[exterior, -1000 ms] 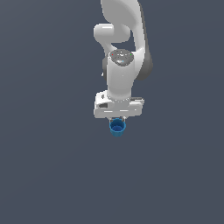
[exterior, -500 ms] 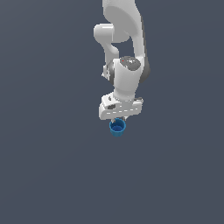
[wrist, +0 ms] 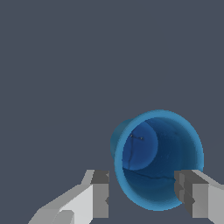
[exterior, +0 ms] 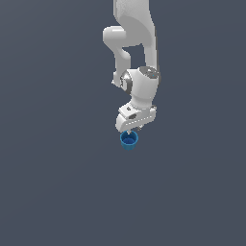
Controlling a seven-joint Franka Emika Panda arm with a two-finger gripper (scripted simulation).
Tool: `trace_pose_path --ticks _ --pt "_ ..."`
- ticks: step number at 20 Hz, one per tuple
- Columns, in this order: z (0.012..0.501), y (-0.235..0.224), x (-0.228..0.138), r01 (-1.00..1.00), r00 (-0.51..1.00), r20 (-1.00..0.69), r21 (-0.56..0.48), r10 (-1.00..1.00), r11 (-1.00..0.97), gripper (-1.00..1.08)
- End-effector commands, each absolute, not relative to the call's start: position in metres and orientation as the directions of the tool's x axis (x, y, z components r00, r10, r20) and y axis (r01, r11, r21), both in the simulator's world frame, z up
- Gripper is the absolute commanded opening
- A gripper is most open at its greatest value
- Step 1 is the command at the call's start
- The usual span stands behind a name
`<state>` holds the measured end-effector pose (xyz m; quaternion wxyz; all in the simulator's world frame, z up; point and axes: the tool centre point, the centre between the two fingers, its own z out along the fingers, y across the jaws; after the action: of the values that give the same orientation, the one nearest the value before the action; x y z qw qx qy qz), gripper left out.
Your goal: Pick up the object and move it to a goal position.
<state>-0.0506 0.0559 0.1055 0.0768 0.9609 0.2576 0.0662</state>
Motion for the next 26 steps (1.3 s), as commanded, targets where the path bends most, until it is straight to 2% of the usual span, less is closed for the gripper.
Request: trace_pose_path --ticks 1,22,23,26 --pt "0.101 0.06 -0.056 0.516 0.838 0.089 0.189 0.538 -0.835 0.28" --pt "0.071 0.06 -0.057 0.544 0.819 0.09 0.194 0.567 -0.816 0.28" --pt "0.071 0.06 -0.057 0.544 0.819 0.09 0.194 0.567 -0.816 -1.0" --pt "0.071 0.06 -0.057 0.544 0.819 0.09 0.194 0.567 -0.816 -1.0"
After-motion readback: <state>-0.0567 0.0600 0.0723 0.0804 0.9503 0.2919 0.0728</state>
